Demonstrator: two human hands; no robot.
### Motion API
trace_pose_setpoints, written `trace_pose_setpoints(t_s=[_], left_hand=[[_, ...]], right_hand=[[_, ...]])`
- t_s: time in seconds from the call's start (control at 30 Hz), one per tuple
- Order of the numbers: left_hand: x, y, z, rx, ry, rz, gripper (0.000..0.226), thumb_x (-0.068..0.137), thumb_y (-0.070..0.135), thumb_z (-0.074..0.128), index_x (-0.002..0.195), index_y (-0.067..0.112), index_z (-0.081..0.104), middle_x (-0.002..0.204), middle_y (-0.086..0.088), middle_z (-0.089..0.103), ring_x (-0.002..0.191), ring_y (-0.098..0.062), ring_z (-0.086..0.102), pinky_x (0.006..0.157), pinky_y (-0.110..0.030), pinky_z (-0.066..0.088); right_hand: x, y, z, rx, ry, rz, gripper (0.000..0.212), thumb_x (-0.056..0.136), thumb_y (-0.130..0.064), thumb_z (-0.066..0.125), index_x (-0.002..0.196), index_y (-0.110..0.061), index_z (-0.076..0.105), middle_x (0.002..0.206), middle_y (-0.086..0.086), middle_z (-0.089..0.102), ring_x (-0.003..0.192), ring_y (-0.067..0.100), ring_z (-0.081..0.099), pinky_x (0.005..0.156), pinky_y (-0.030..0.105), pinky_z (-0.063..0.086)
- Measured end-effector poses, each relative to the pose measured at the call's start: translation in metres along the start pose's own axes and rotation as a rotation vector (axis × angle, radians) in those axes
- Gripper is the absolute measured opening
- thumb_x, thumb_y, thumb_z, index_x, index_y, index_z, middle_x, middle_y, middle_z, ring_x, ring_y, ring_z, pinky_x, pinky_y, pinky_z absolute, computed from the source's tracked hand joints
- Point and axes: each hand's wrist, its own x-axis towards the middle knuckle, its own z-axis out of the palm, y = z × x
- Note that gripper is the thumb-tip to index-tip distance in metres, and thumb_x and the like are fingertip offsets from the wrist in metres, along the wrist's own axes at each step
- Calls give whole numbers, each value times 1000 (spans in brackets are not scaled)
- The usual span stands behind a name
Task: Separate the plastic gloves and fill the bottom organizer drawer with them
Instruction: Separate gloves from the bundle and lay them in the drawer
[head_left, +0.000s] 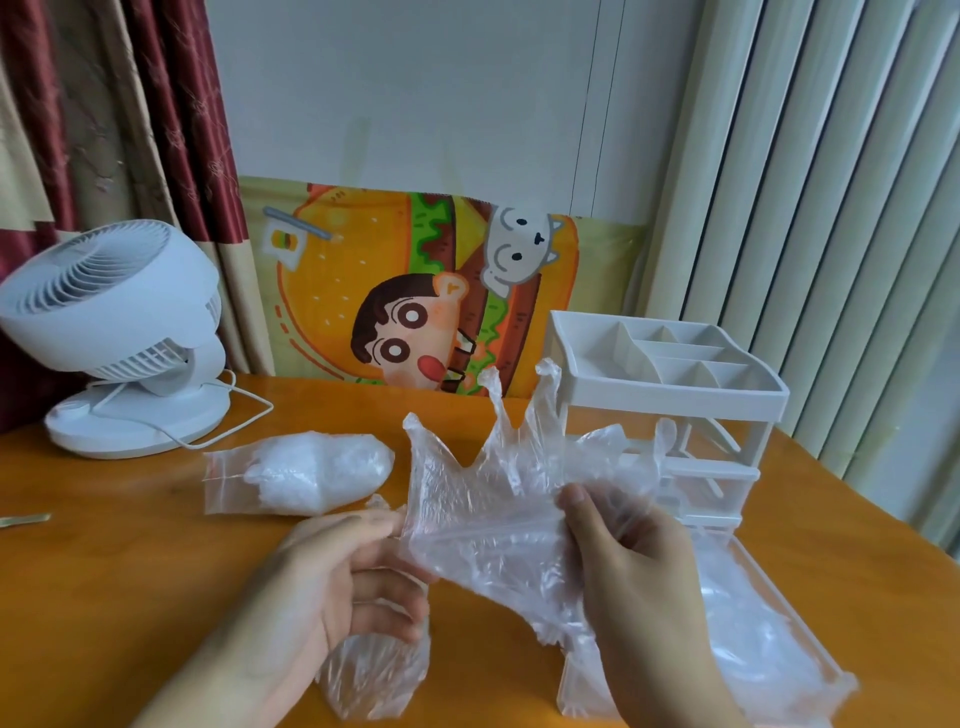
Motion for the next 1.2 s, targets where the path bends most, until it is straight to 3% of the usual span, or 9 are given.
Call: trace_pose_setpoints(t_s=[0.27, 0.47, 0.63, 0.7, 0.77, 0.87, 1.0, 1.07, 1.2], left_hand=[[-2, 1, -3, 160, -75, -20, 17, 86, 4, 79, 102, -1, 79, 84, -29, 69, 71, -37, 67, 59, -38, 60], [-2, 2, -3, 83, -93, -175, 81, 61, 47, 91, 121, -4, 69, 108, -41, 65, 81, -44, 70, 64, -41, 61], [-3, -16, 10, 105, 50, -84, 73, 67, 47, 96, 119, 2, 71, 112, -20, 76, 106, -35, 74, 104, -56, 51], [-4, -15, 14, 162, 122, -4, 63, 77, 49, 88, 109, -3, 72, 105, -30, 73, 100, -44, 73, 101, -64, 52], [-2, -19, 12, 292, 177, 91, 83, 75, 67, 81, 105, -8, 67, 96, -37, 66, 92, -54, 67, 89, -70, 53], [-3, -24, 16, 429, 286, 276, 89, 74, 77, 69, 90, -11, 63, 65, -29, 58, 56, -42, 55, 58, -52, 48], [-9, -24, 23, 569, 389, 416, 85, 73, 82, 59, 83, -2, 68, 59, -22, 57, 56, -34, 60, 62, -53, 50], [-10, -26, 23, 553, 436, 426, 86, 72, 84, 59, 87, -1, 69, 67, -24, 62, 68, -37, 67, 71, -58, 54], [-13, -16, 25, 414, 411, 390, 55, 85, 72, 60, 77, 20, 77, 55, -5, 55, 56, -16, 54, 59, -32, 45]], right_hand=[[-1, -2, 1, -48, -1, -10, 32, 101, -25, 68, 71, -17, 73, 56, -6, 64, 51, 5, 58, 55, 20, 44], [-3, -3, 1, -92, -46, -54, 34, 99, -25, 71, 66, -19, 68, 55, -5, 67, 51, 5, 61, 54, 17, 47], [-8, -6, 5, -136, -152, -25, 21, 98, -24, 72, 79, -18, 77, 58, -9, 70, 53, 2, 65, 52, 14, 46], [-8, -8, 6, -136, -171, 9, 20, 98, -26, 73, 81, -17, 77, 57, -10, 69, 52, 0, 64, 50, 13, 45], [-9, -11, 6, -101, -188, 58, 19, 95, -29, 75, 80, -17, 76, 55, -11, 68, 49, -1, 62, 48, 11, 43], [-12, -18, 8, 128, -255, 233, 20, 95, -29, 77, 84, -13, 70, 56, -14, 66, 48, -2, 62, 47, 12, 46], [-14, -21, 16, 486, -346, 488, 47, 90, -28, 82, 128, -3, 69, 120, 14, 75, 101, 42, 74, 94, 45, 59], [-15, -9, 16, 293, -280, 444, 51, 76, -33, 91, 111, -2, 72, 100, 24, 78, 92, 43, 78, 89, 58, 61], [-11, 3, 13, -156, -215, 223, 38, 84, -36, 85, 69, -8, 63, 59, 11, 63, 53, 23, 63, 56, 35, 49]])
